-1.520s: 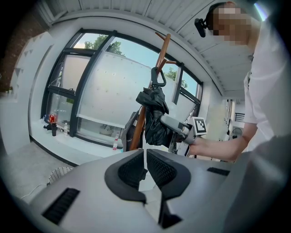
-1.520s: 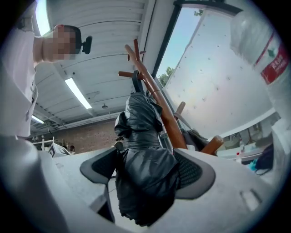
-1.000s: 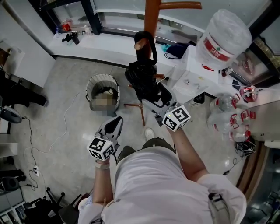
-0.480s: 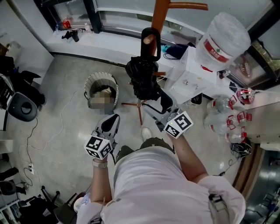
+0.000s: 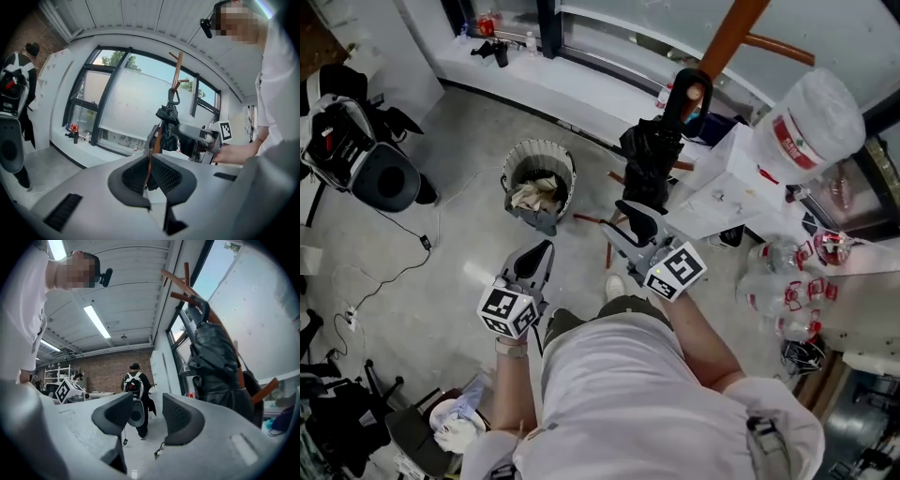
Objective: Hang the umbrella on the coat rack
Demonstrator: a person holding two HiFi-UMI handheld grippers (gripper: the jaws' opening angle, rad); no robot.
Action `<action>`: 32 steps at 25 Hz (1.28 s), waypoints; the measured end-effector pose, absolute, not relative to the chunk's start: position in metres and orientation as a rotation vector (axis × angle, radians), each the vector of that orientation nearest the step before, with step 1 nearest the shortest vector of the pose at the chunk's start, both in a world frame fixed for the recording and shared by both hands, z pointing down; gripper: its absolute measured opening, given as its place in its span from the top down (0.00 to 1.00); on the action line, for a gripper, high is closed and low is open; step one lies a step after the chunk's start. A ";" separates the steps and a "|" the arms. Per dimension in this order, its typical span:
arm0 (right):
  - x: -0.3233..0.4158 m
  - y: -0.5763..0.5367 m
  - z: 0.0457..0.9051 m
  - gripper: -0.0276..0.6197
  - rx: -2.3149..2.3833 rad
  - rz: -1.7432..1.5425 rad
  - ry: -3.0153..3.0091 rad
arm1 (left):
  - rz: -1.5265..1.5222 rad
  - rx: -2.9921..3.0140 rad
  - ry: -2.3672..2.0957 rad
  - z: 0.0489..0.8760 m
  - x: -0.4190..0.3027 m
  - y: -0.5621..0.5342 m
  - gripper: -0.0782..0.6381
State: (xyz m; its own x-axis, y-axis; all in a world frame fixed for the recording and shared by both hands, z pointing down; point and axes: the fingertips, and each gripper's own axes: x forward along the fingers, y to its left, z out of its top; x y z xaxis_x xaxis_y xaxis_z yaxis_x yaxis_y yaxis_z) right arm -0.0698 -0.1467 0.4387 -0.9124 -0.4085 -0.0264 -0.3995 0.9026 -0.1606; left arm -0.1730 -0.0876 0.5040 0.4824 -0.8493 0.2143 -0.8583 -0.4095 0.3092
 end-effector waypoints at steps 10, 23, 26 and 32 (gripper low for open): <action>-0.141 -0.127 0.463 0.74 -0.300 -0.291 3.154 | -0.031 2.195 -1.672 0.503 -0.221 -0.057 0.89; -0.194 -0.083 0.478 0.79 0.070 -0.290 3.232 | -0.047 2.051 -1.883 0.500 -0.254 -0.019 0.89; -0.199 -0.074 0.479 0.80 0.120 -0.294 3.233 | -0.035 2.043 -1.912 0.496 -0.258 -0.013 0.89; -0.207 -0.066 0.479 0.80 0.175 -0.312 3.222 | -0.032 2.011 -1.965 0.491 -0.267 -0.006 0.89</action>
